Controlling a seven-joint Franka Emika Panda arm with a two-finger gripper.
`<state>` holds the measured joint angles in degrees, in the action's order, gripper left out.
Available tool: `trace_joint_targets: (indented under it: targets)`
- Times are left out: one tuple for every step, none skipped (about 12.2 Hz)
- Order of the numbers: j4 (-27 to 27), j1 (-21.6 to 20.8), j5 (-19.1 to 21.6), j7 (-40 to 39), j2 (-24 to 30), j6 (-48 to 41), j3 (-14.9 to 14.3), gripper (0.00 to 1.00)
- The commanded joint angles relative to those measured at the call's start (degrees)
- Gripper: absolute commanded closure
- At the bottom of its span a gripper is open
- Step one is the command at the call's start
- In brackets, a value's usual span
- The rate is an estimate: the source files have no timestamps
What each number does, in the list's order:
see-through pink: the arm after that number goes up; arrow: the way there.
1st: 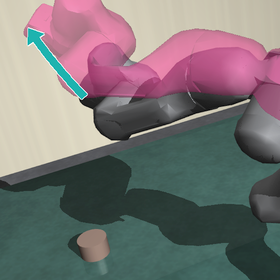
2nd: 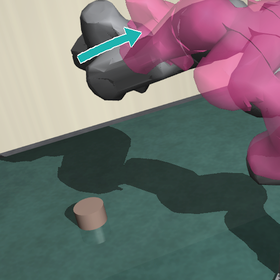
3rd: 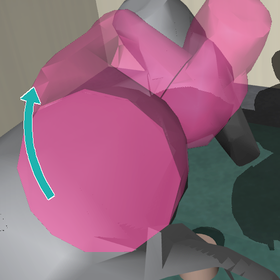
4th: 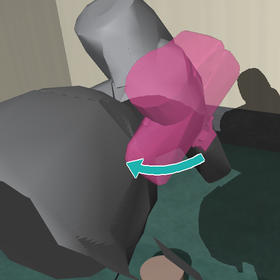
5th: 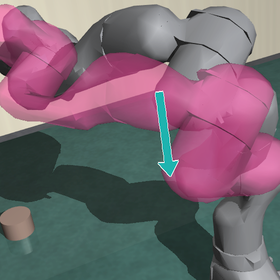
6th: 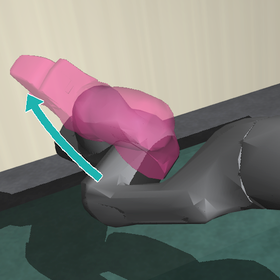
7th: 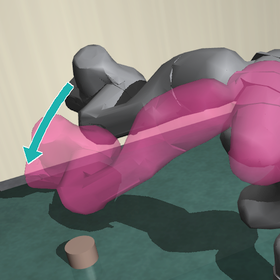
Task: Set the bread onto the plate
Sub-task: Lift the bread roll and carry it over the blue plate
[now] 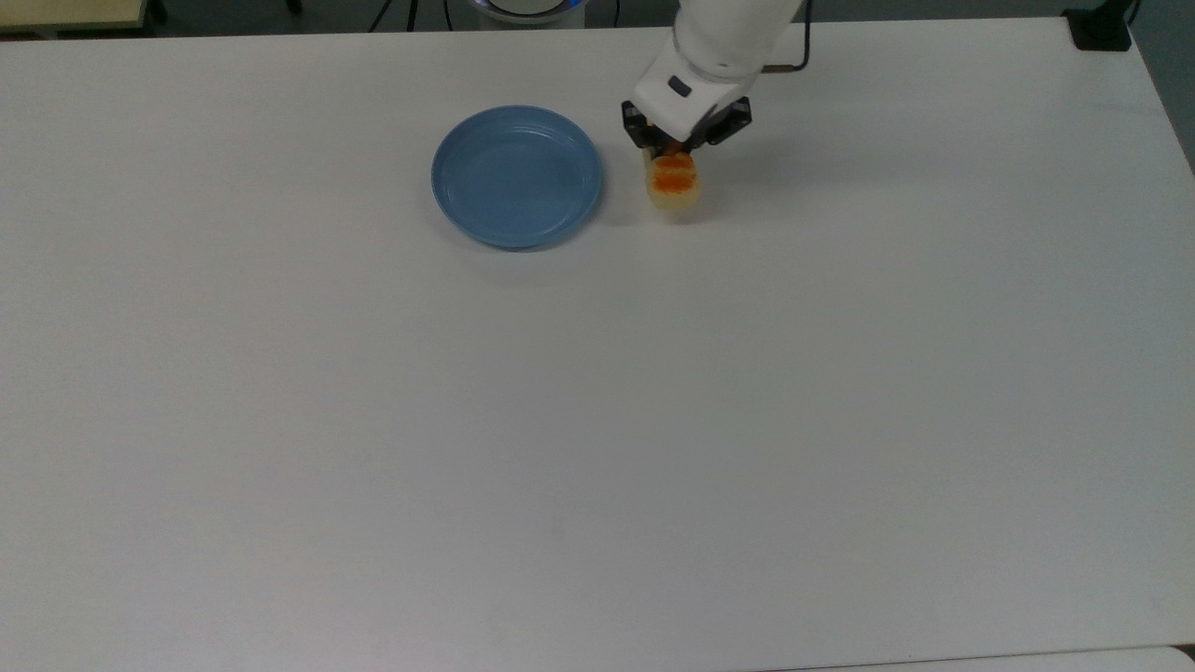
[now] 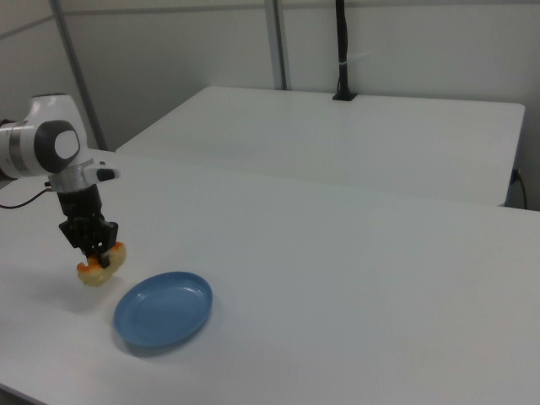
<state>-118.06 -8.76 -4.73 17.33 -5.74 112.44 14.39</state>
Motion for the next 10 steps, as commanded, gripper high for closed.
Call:
trace_joint_targets:
  targets:
    - [-0.77,5.84,-2.29,-6.15,3.71,-3.62,0.12,0.70]
    - [-0.77,8.30,-3.69,-6.78,3.45,-3.71,0.12,0.70]
    - [-0.86,10.50,-5.10,-6.87,2.93,-3.54,0.12,0.70]
    - [-1.03,12.52,-6.16,-7.31,2.49,-3.10,0.12,0.70]
    - [-1.12,13.76,-6.95,-8.01,1.18,-3.01,0.12,0.69]
    - [-1.12,14.30,-8.44,-8.02,0.04,-2.93,0.12,0.68]
    - [-1.21,14.56,-9.41,-7.93,-1.28,-3.01,0.12,0.68]
    - [-1.30,14.56,-9.85,-7.93,-2.16,-3.01,0.12,0.61]
    - [-1.30,14.56,-9.95,-7.93,-2.78,-3.01,0.12,0.37]
    - [-1.21,14.74,-9.95,-7.93,-2.96,-3.01,0.12,0.09]
